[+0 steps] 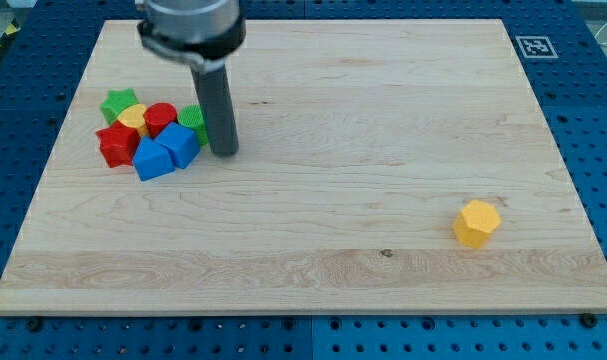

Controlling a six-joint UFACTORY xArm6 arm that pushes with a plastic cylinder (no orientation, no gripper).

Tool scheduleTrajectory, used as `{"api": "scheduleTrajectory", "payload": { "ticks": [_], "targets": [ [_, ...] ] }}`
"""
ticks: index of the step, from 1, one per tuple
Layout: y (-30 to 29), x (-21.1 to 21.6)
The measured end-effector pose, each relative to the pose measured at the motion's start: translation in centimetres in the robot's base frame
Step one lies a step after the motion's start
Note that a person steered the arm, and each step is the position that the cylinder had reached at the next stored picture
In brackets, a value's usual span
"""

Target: Push the yellow hexagon towards the top center of the board

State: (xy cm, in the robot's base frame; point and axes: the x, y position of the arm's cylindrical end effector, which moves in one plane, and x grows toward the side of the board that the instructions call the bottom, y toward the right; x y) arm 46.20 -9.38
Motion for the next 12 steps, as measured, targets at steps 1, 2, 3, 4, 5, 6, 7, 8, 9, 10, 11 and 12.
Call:
{"api": "scheduleTrajectory", "payload": {
  "ticks": [1,2,3,4,5,6,7,8,9,10,11,12],
  "targets": [
    [1.9,6.0],
    [7.6,9.7],
    [14.2,11.8],
    [20.2,14.7],
    [26.0,14.7],
    [28.7,12.3],
    [28.4,11.5],
    [28.1,11.0],
    [28.1,9.7],
    [27.5,9.5],
    [26.7,8.7],
    [25.9,7.1]
  ]
}}
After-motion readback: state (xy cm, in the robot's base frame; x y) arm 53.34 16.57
